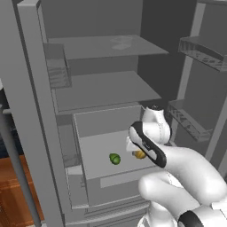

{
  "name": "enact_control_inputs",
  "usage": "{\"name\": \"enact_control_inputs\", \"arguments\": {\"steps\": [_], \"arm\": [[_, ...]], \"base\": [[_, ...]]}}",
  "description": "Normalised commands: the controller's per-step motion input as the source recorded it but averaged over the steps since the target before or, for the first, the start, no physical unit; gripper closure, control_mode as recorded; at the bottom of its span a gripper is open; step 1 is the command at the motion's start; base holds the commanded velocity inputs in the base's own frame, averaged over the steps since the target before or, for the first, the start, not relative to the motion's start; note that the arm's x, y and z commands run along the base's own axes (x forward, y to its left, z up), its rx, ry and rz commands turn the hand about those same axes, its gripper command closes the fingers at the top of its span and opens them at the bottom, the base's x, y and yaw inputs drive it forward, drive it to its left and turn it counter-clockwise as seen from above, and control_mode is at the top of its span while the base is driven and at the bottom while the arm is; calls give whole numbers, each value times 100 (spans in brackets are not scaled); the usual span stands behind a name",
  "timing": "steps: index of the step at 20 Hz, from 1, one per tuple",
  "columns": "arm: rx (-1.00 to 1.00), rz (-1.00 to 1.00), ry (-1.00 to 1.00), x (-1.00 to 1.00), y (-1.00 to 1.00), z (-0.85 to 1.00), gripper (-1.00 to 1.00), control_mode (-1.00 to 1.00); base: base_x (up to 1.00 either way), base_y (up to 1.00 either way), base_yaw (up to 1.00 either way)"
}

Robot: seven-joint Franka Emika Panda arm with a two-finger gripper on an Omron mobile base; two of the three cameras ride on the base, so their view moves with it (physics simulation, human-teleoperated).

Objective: Place the avocado and squash inside the fridge drawer. Close the drawer after placing the vegetables.

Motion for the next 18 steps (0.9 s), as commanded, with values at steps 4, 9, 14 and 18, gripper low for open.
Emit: {"name": "enact_control_inputs", "arguments": {"steps": [4,9,14,18], "arm": [[-4,0,0,27,16,-50,100,-100],[-3,0,7,42,23,-28,100,-100],[-2,0,8,50,10,-22,100,-100],[-2,0,3,39,0,-27,100,-100]], "base": [[0,0,0],[0,0,0],[0,0,0],[0,0,0]]}}
